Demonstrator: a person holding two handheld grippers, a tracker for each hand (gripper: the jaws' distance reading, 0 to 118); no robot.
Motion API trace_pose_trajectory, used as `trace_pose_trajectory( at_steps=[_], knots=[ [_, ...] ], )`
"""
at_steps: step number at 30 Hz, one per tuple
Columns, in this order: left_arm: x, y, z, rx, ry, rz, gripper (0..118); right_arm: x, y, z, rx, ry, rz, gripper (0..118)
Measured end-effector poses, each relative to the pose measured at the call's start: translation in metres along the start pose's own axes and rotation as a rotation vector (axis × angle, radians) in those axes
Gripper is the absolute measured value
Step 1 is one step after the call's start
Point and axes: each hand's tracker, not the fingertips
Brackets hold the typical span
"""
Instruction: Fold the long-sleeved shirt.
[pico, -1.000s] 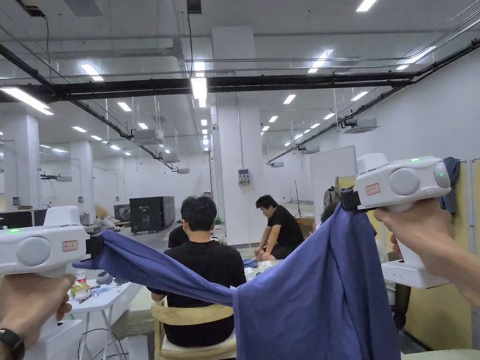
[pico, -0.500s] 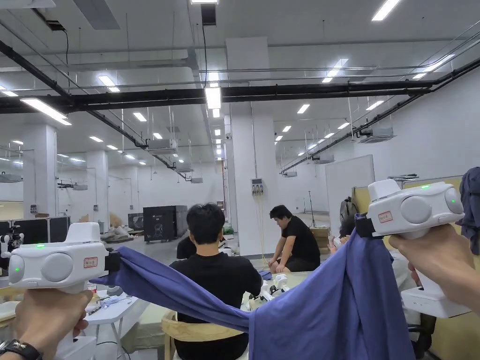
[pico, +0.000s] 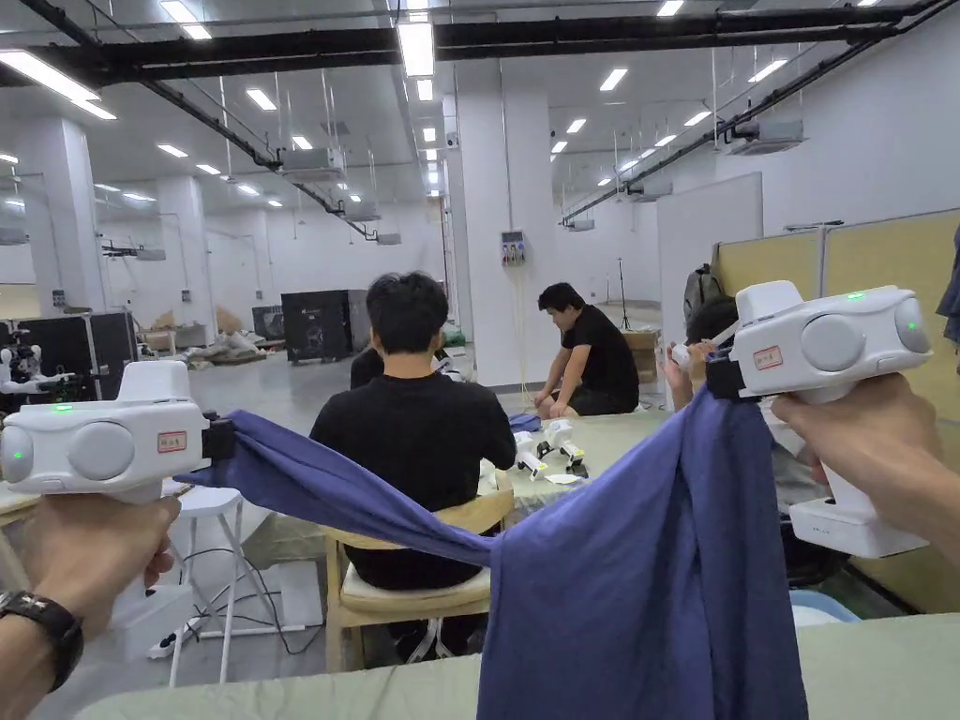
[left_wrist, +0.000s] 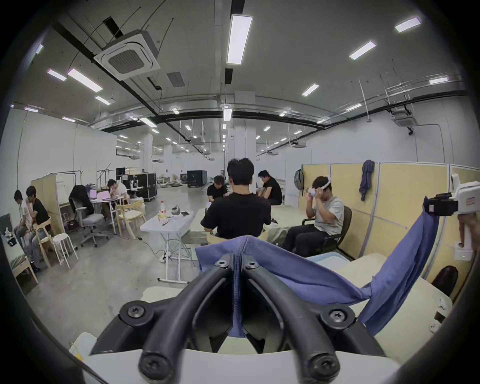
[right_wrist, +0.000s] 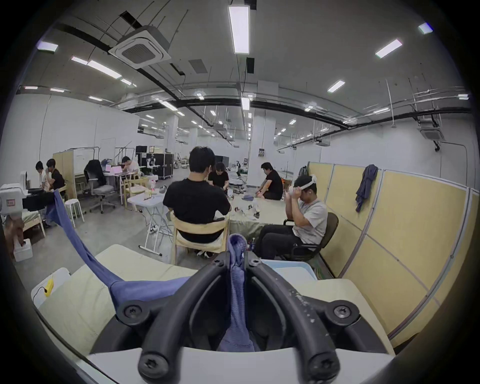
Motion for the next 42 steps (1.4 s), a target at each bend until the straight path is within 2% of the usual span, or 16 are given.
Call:
trace_pose_trajectory(
  at_steps=[8, 13, 17, 21, 27, 34, 42],
  knots=[
    [0.017, -0.101, -0.050, -0.154, -0.051, 0.018, 3, -0.013, -0.106, -0.061, -0.171, 0.042, -0.015, 11],
    [0.026, -0.155, -0.056, -0.215, -0.070, 0.036, 3, -0.024, -0.159, -0.067, -0.239, 0.071, -0.001, 11],
    [0.032, -0.199, -0.044, -0.279, -0.089, 0.077, 3, -0.029, -0.205, -0.053, -0.286, 0.098, -0.045, 11],
    [0.037, -0.238, -0.016, -0.329, -0.111, 0.071, 3, -0.033, -0.249, -0.028, -0.338, 0.104, -0.043, 11],
    [0.030, -0.283, 0.052, -0.384, -0.112, 0.100, 3, -0.039, -0.310, 0.036, -0.392, 0.120, -0.099, 11],
    [0.011, -0.336, 0.141, -0.445, -0.085, 0.148, 3, -0.054, -0.391, 0.113, -0.462, 0.162, -0.098, 11],
    [-0.011, -0.395, 0.218, -0.531, -0.057, 0.178, 3, -0.076, -0.446, 0.184, -0.508, 0.207, -0.105, 11]
  ],
)
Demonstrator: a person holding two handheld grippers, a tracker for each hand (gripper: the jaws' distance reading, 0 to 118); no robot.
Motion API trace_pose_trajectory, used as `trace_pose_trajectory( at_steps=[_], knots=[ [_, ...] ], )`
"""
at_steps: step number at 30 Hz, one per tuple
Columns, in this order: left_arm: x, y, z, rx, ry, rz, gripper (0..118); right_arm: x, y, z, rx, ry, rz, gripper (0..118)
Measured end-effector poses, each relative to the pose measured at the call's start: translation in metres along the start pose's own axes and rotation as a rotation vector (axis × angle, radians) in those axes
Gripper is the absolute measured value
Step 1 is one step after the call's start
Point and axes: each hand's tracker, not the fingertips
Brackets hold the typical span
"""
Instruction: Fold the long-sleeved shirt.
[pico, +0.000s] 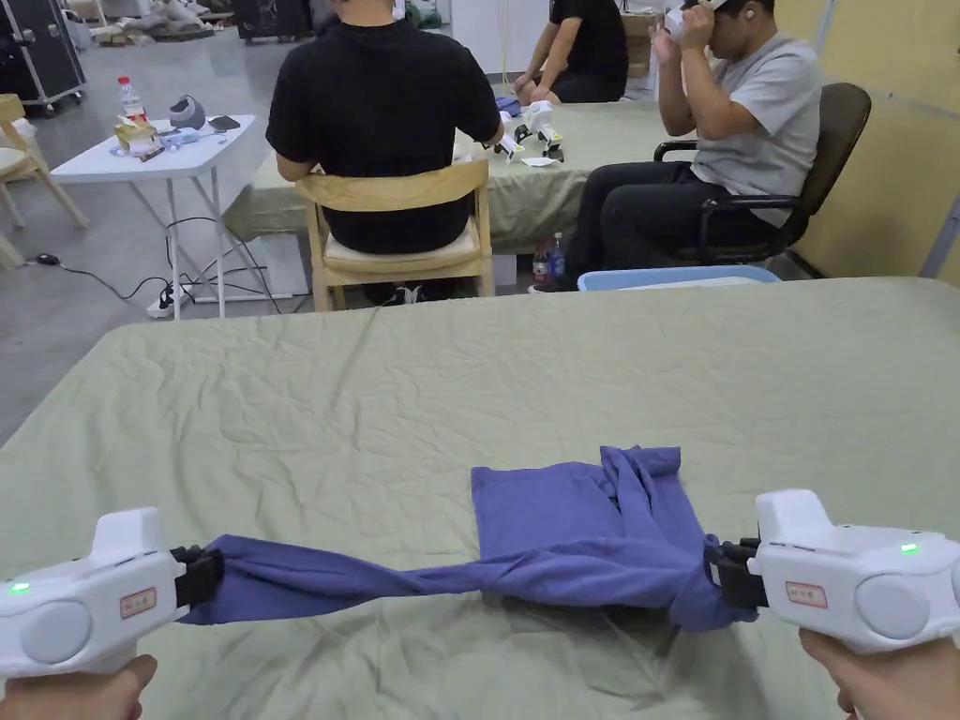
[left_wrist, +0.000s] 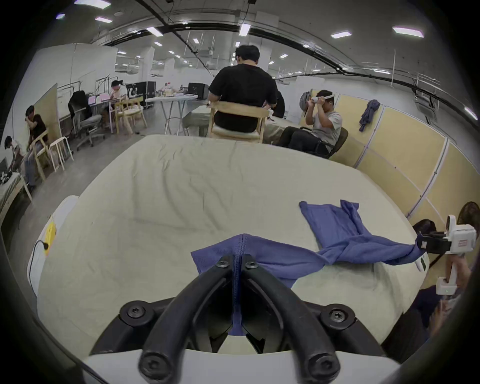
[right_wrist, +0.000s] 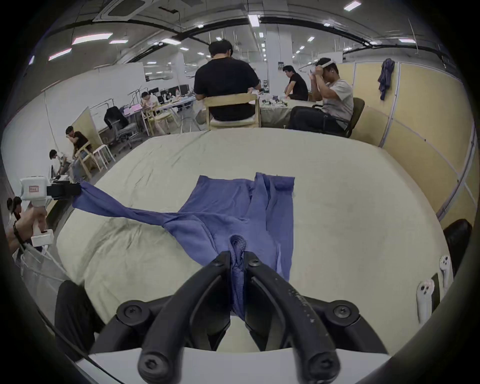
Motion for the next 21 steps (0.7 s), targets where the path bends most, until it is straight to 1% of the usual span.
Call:
trace_pose_trajectory(
  at_steps=[3, 6, 9, 13, 14, 15, 16, 17, 18, 19, 21],
  knots=[
    [-0.012, -0.022, 0.006, -0.031, 0.018, 0.020, 3, -0.009, -0.021, 0.003, -0.027, 0.008, 0.034, 11],
    [-0.021, -0.042, 0.001, -0.087, 0.051, 0.011, 3, -0.017, -0.043, -0.003, -0.081, 0.025, 0.044, 11],
    [-0.026, -0.063, -0.013, -0.182, 0.058, 0.023, 3, -0.018, -0.064, -0.021, -0.147, 0.023, 0.031, 11],
    [-0.027, -0.086, -0.028, -0.232, 0.074, 0.021, 3, -0.018, -0.078, -0.035, -0.183, 0.017, 0.022, 11],
    [-0.027, -0.089, -0.029, -0.239, 0.077, 0.029, 4, -0.017, -0.079, -0.036, -0.189, 0.016, 0.020, 11],
    [-0.027, -0.090, -0.031, -0.257, 0.079, 0.039, 8, -0.016, -0.078, -0.037, -0.196, 0.015, 0.022, 12],
    [-0.027, -0.091, -0.034, -0.284, 0.086, 0.045, 18, -0.017, -0.078, -0.037, -0.206, 0.014, 0.024, 23],
    [-0.026, -0.091, -0.036, -0.294, 0.110, 0.046, 35, -0.017, -0.078, -0.038, -0.220, 0.003, 0.029, 39],
    [-0.024, -0.092, -0.034, -0.292, 0.148, 0.041, 49, -0.018, -0.078, -0.037, -0.228, -0.018, 0.042, 55],
    [-0.022, -0.092, -0.032, -0.292, 0.169, 0.037, 49, -0.019, -0.079, -0.035, -0.220, -0.063, 0.069, 65],
    [-0.019, -0.089, -0.022, -0.259, 0.148, 0.050, 49, -0.019, -0.078, -0.031, -0.205, -0.074, 0.090, 64]
  ],
)
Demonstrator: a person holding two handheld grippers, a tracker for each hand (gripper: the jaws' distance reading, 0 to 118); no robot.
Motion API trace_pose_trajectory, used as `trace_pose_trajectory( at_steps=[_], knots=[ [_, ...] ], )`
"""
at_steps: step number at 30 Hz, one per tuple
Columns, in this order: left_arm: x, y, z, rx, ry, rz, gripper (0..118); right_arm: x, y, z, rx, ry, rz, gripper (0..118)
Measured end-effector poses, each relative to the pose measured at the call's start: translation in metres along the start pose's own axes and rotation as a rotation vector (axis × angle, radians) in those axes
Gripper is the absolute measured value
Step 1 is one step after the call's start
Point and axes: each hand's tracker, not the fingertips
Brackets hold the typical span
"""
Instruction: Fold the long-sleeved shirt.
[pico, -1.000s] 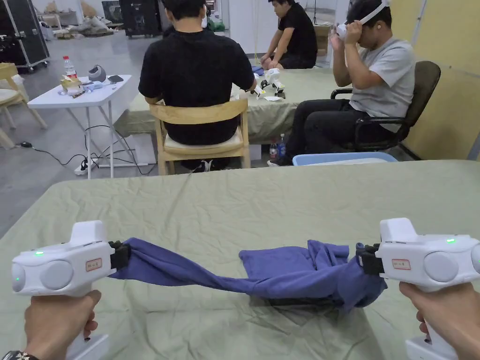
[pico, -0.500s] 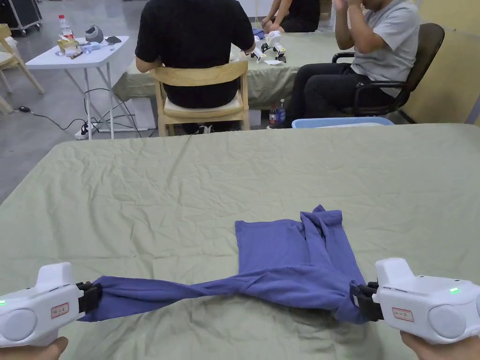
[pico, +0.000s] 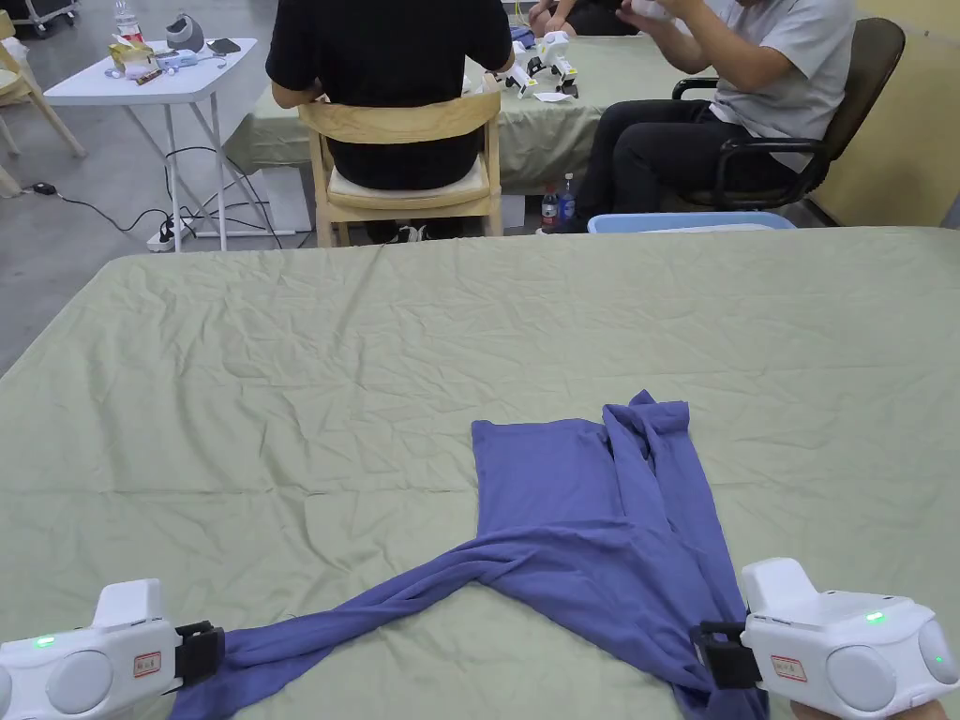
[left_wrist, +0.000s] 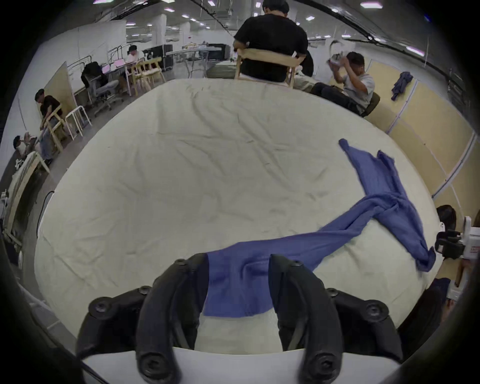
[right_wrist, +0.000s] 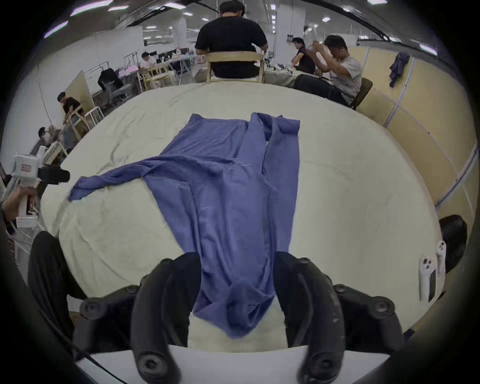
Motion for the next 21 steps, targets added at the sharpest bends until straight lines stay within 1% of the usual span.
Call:
trace_pose_trajectory(
  at_steps=[2, 4, 6, 9, 11, 12, 13, 14, 15, 16, 17, 19, 21],
  knots=[
    [0.003, 0.003, 0.014, 0.037, -0.028, -0.006, 49, 0.003, 0.002, 0.011, 0.026, 0.002, -0.012, 64],
    [0.013, 0.010, 0.035, 0.103, -0.006, -0.038, 49, 0.005, 0.010, 0.029, 0.081, 0.014, -0.066, 64],
    [0.025, 0.014, 0.054, 0.153, -0.004, -0.075, 49, 0.004, 0.016, 0.046, 0.134, 0.006, -0.091, 64],
    [0.049, 0.017, 0.080, 0.204, -0.056, -0.120, 48, -0.002, 0.024, 0.073, 0.216, -0.001, -0.082, 62],
    [0.066, 0.015, 0.094, 0.240, -0.086, -0.146, 39, -0.007, 0.024, 0.088, 0.258, -0.012, -0.066, 54],
    [0.075, 0.011, 0.100, 0.245, -0.103, -0.155, 32, -0.010, 0.023, 0.096, 0.278, -0.015, -0.063, 47],
    [0.081, 0.008, 0.100, 0.248, -0.117, -0.170, 22, -0.013, 0.020, 0.102, 0.294, -0.014, -0.062, 36],
    [0.088, 0.004, 0.101, 0.248, -0.135, -0.190, 15, -0.015, 0.018, 0.105, 0.302, -0.007, -0.063, 26],
    [0.097, -0.001, 0.102, 0.242, -0.164, -0.218, 8, -0.016, 0.014, 0.108, 0.304, 0.001, -0.064, 19],
    [0.104, -0.006, 0.102, 0.236, -0.202, -0.234, 4, -0.016, 0.011, 0.109, 0.307, 0.011, -0.064, 9],
    [0.107, -0.010, 0.097, 0.227, -0.245, -0.244, 1, -0.017, 0.009, 0.109, 0.312, 0.019, -0.069, 3],
    [0.116, -0.015, 0.089, 0.188, -0.296, -0.269, 0, -0.016, 0.005, 0.106, 0.314, 0.026, -0.084, 1],
    [0.125, -0.016, 0.078, 0.148, -0.293, -0.296, 0, -0.015, 0.006, 0.101, 0.291, 0.046, -0.072, 1]
  ],
)
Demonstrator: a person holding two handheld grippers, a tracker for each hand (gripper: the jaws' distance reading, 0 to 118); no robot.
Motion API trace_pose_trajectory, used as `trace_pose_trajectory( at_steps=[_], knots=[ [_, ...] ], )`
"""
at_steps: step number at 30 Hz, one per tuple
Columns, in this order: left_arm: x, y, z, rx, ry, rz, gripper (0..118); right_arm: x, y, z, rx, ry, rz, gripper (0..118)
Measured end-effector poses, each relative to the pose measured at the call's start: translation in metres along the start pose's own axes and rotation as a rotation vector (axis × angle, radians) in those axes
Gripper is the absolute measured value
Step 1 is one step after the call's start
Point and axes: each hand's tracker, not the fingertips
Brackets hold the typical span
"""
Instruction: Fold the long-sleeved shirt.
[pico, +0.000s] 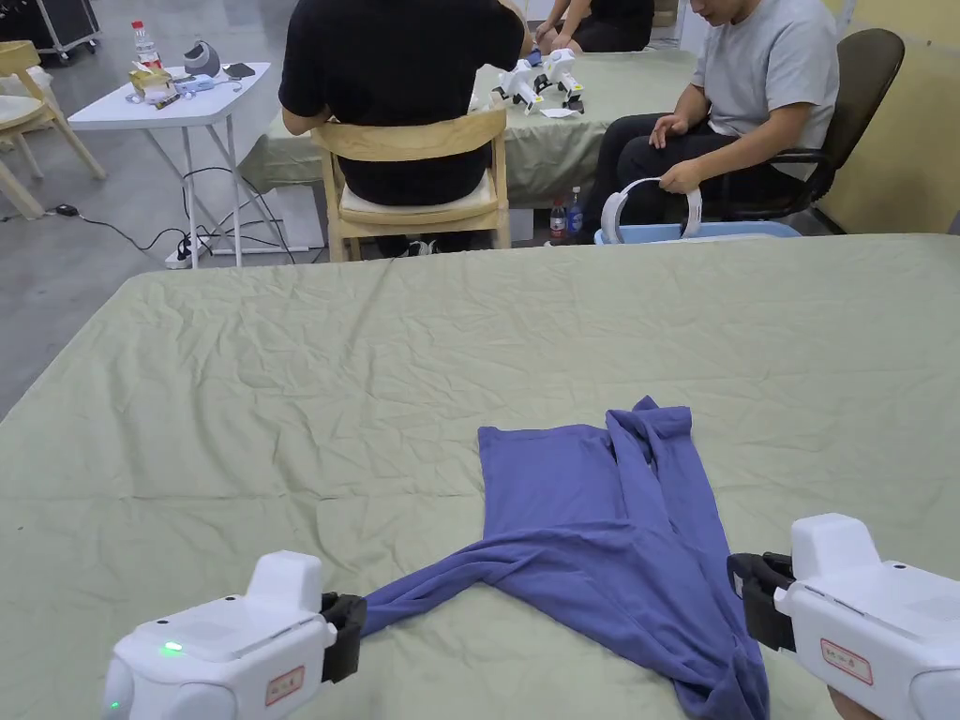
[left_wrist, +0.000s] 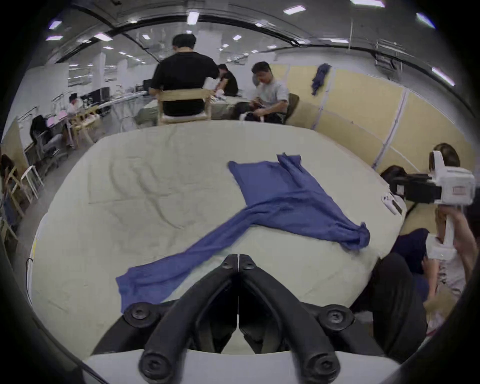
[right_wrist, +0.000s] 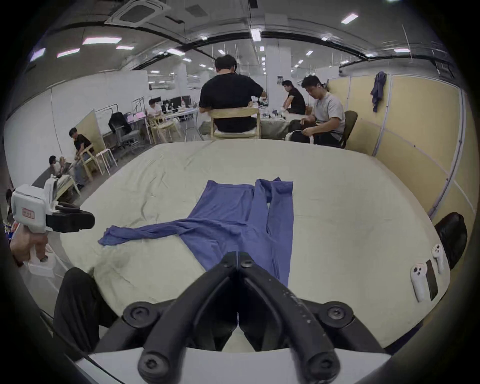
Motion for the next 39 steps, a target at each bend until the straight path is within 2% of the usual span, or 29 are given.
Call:
trace_pose_trajectory(
  at_steps=[3, 6, 9, 12, 14, 20, 23, 24, 25, 26, 27, 28, 31, 34, 37, 39],
  knots=[
    [0.003, 0.009, -0.020, -0.060, -0.052, -0.059, 0, 0.002, 0.002, -0.006, -0.012, -0.006, 0.028, 1],
    [0.005, 0.025, -0.049, -0.134, -0.070, -0.142, 1, 0.008, 0.006, -0.016, -0.022, 0.008, 0.010, 1],
    [0.011, 0.042, -0.092, -0.253, -0.036, -0.247, 50, 0.013, 0.007, -0.030, -0.037, 0.020, -0.015, 1],
    [0.015, 0.043, -0.132, -0.256, -0.022, -0.411, 49, 0.017, 0.008, -0.047, -0.062, 0.025, -0.023, 1],
    [0.013, 0.044, -0.158, -0.273, -0.051, -0.444, 49, 0.020, 0.008, -0.059, -0.082, 0.032, -0.035, 1],
    [-0.002, 0.050, -0.225, -0.312, -0.071, -0.297, 48, 0.026, 0.009, -0.094, -0.137, 0.041, -0.042, 1],
    [-0.007, 0.037, -0.255, -0.398, -0.068, -0.252, 42, 0.026, 0.012, -0.108, -0.159, 0.044, -0.028, 1],
    [-0.009, 0.033, -0.254, -0.354, -0.080, -0.251, 42, 0.026, 0.014, -0.112, -0.164, 0.043, -0.023, 1],
    [-0.008, 0.033, -0.249, -0.329, -0.069, -0.243, 39, 0.026, 0.015, -0.115, -0.167, 0.044, -0.022, 1],
    [-0.006, 0.034, -0.248, -0.332, -0.056, -0.222, 31, 0.026, 0.016, -0.115, -0.168, 0.048, -0.021, 1],
    [-0.004, 0.034, -0.246, -0.319, -0.051, -0.219, 15, 0.027, 0.018, -0.117, -0.170, 0.051, -0.022, 1],
    [-0.001, 0.033, -0.239, -0.308, -0.065, -0.224, 4, 0.027, 0.020, -0.121, -0.175, 0.057, -0.027, 1],
    [0.005, 0.023, -0.236, -0.292, -0.064, -0.252, 4, 0.028, 0.037, -0.133, -0.188, 0.086, -0.029, 1],
    [-0.004, 0.025, -0.236, -0.287, -0.068, -0.108, 4, 0.023, 0.078, -0.157, -0.191, 0.140, 0.050, 1],
    [-0.008, 0.021, -0.239, -0.284, -0.074, -0.121, 4, 0.010, 0.132, -0.205, -0.254, 0.203, 0.200, 1],
    [-0.008, 0.020, -0.239, -0.283, -0.074, -0.131, 4, -0.007, 0.169, -0.248, -0.277, 0.260, 0.329, 1]
  ],
)
